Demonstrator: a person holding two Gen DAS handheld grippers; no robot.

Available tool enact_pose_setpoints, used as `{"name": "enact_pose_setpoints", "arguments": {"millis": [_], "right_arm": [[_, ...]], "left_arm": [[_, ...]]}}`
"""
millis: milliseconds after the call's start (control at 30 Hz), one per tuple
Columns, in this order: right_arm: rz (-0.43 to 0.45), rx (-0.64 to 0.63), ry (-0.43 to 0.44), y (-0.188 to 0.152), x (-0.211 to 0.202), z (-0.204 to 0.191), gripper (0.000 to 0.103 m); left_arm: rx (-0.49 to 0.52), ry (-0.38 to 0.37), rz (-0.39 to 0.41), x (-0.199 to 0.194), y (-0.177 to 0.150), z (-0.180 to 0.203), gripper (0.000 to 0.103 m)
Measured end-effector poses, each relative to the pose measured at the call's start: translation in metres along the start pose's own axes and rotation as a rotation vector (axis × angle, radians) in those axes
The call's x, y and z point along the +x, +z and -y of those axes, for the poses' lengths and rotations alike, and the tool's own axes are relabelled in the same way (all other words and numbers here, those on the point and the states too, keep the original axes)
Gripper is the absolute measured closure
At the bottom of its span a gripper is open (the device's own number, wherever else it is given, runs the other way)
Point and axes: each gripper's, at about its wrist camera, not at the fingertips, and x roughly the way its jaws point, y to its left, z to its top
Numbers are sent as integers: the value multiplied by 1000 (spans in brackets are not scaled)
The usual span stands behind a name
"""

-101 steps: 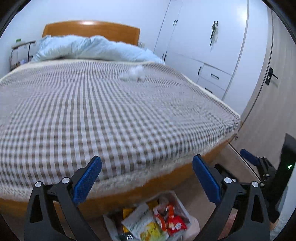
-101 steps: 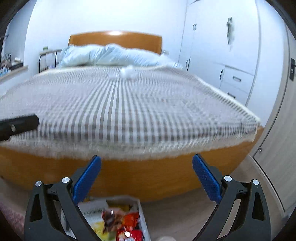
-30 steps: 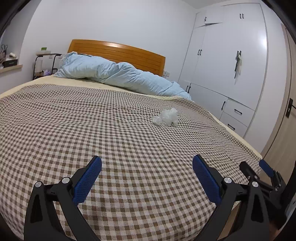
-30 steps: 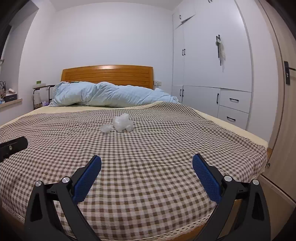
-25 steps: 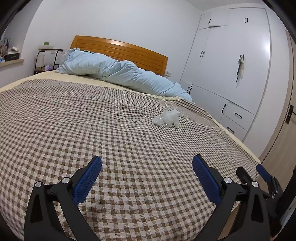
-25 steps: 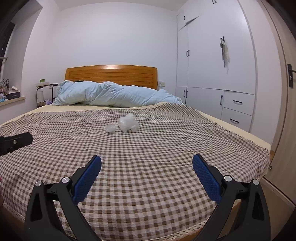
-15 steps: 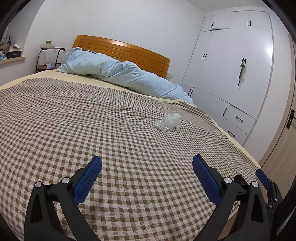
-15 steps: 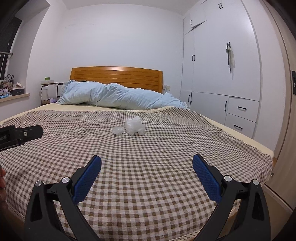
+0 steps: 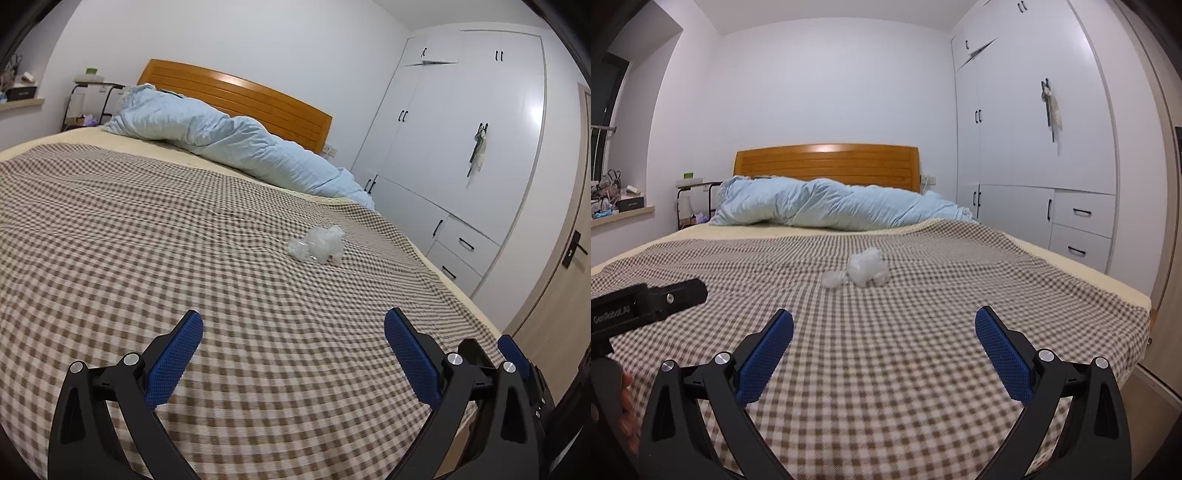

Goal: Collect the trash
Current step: 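Move both open tools toward the crumpled clear plastic bags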

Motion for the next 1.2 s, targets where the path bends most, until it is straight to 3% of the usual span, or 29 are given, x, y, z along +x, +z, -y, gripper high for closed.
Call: {"name": "enact_pose_setpoints", "arguments": {"millis": [367, 733, 1033, 1200], "right_arm": [[24, 32, -53, 14, 25, 30, 8], [51, 58, -65, 46, 72, 64, 8], [-23, 36, -136, 50, 129, 82, 8], [-40, 52, -194, 45, 155, 92, 8]], "left_arm": [[31, 15, -32, 31, 9, 10, 8], [89, 12, -37, 75, 43, 34, 8], [182, 4, -96, 129, 71, 64, 8], [212, 59, -145, 168, 83, 70, 8]]}}
